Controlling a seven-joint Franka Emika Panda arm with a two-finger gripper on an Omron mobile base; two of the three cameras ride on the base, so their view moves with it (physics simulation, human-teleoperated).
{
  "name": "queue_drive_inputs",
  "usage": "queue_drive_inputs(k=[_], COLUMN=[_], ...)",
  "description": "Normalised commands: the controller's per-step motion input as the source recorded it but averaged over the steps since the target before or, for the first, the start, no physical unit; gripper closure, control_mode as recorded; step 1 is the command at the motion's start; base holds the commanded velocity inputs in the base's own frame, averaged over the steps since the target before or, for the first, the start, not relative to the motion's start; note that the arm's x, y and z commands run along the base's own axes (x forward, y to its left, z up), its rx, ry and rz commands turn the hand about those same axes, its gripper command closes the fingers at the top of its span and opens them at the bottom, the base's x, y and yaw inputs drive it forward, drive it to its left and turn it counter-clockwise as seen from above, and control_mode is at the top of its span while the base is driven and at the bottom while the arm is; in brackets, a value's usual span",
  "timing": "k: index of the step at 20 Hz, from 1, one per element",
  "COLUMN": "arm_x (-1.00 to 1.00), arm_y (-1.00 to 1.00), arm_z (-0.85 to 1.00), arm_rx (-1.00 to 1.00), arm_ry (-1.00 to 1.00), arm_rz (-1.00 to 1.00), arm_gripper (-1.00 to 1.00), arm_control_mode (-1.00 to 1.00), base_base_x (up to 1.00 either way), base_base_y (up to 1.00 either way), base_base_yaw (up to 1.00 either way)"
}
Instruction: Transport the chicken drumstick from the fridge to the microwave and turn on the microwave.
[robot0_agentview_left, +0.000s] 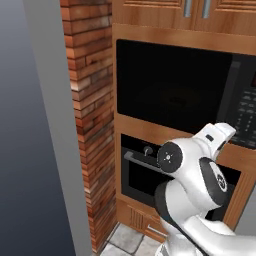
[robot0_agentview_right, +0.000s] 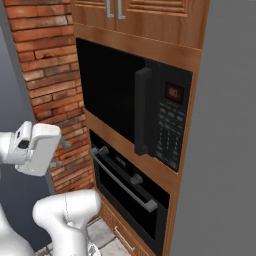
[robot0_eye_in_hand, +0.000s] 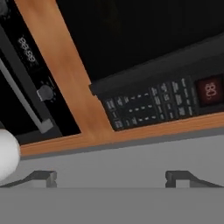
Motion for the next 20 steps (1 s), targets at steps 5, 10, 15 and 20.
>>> queue_drive_inputs(k=[5, 10, 15, 20], arm_x=[-0.46, -0.64, -0.62, -0.21], arm_y=[-0.94, -0.77, -0.55, -0.16], arm_z=[0.00, -0.05, -0.19, -0.34], arm_rx=[0.18, 0.07, 0.00, -0.12], arm_ry=[-0.22, -0.17, -0.06, 0.02], arm_rz=[0.06, 0.14, 0.19, 0.17], arm_gripper=[-1.00, -1.00, -1.00, -1.00], arm_control_mode=[-1.00, -1.00, -1.00, -1.00], base_base_x=[0.00, 0.00, 0.00, 0.00], base_base_y=[0.00, 0.00, 0.00, 0.00], base_base_yaw=[0.00, 0.00, 0.00, 0.00])
